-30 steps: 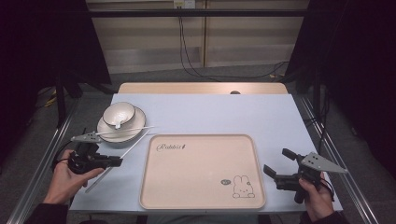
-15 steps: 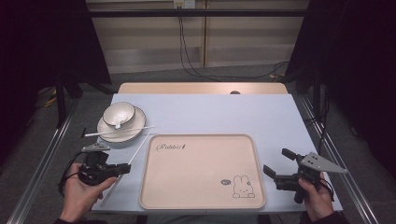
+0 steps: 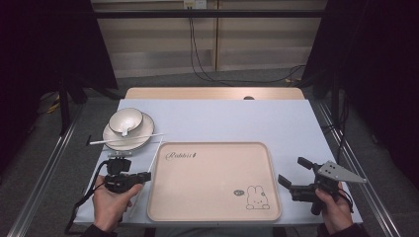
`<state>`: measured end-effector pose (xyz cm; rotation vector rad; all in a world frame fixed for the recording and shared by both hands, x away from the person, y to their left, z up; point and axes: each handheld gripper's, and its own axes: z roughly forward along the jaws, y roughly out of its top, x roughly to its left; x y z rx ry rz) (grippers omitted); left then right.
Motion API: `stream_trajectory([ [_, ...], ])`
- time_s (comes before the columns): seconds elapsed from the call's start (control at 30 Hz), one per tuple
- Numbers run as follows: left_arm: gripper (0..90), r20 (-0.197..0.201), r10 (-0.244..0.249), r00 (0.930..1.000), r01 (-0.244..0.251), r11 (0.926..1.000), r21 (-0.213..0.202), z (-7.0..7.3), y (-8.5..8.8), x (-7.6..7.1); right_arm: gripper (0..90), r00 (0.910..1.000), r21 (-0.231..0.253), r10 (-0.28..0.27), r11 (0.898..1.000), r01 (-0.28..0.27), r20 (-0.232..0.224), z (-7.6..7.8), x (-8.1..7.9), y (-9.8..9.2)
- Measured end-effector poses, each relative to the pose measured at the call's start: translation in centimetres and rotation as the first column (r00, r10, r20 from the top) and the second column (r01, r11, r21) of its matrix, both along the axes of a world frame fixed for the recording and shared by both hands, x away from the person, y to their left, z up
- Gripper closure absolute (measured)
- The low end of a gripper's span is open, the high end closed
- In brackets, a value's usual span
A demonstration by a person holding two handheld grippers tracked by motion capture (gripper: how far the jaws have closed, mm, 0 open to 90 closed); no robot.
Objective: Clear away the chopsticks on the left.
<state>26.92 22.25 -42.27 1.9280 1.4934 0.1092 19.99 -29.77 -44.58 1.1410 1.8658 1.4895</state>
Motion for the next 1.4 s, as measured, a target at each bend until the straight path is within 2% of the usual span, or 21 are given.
stream_trajectory([
  [0.13, 84.9, -0.009, -0.004, 1.0000, 0.003, 1.0000, -0.008, -0.5, -0.8, 0.2, 1.5, 1.0000, 0.000, -0.001, 1.000, 0.001, 0.000, 0.0, 0.0, 0.0],
  [0.23, 84.9, -0.017, 0.021, 0.9996, -0.022, 0.9994, -0.028, -1.0, -1.4, 0.7, 1.5, 1.0000, -0.004, 0.001, 1.000, -0.001, 0.001, 0.0, 0.0, 0.0],
  [0.27, 84.9, -0.030, 0.013, 0.9995, -0.013, 0.9997, -0.022, -1.2, -1.7, 0.9, 1.5, 1.0000, -0.009, 0.000, 1.000, 0.000, 0.001, 0.0, 0.0, 0.0],
  [0.37, 84.9, -0.035, 0.010, 0.9994, -0.010, 0.9999, -0.004, -1.6, -2.5, 1.3, 1.4, 1.0000, -0.010, 0.001, 1.000, -0.001, 0.002, 0.0, 0.0, 0.0],
  [0.53, 84.8, -0.070, 0.022, 0.9973, -0.023, 0.9996, -0.014, -2.6, -3.3, 1.9, 1.4, 1.0000, -0.012, 0.004, 1.000, -0.004, 0.002, 0.0, 0.0, 0.0],
  [0.67, 84.8, -0.095, 0.031, 0.9950, -0.031, 0.9995, -0.001, -3.3, -3.7, 2.1, 1.4, 1.0000, -0.013, 0.005, 1.000, -0.005, 0.003, 0.0, 0.0, 0.1],
  [0.7, 84.8, -0.092, 0.032, 0.9952, -0.031, 0.9994, 0.016, -3.5, -3.8, 2.1, 1.5, 1.0000, -0.011, 0.005, 1.000, -0.005, 0.003, 0.0, 0.0, 0.1],
  [1.33, 82.7, -0.084, 0.005, 0.9965, -0.004, 0.9999, 0.012, -3.7, -3.9, 2.3, 1.4, 1.0000, -0.003, 0.009, 1.000, -0.009, 0.002, 0.0, 0.0, 0.1],
  [1.4, 81.0, -0.068, -0.011, 0.9976, 0.012, 0.9997, 0.023, -3.7, -3.9, 2.2, 1.4, 0.9999, -0.006, 0.010, 1.000, -0.010, 0.002, 0.0, 0.0, 0.1],
])
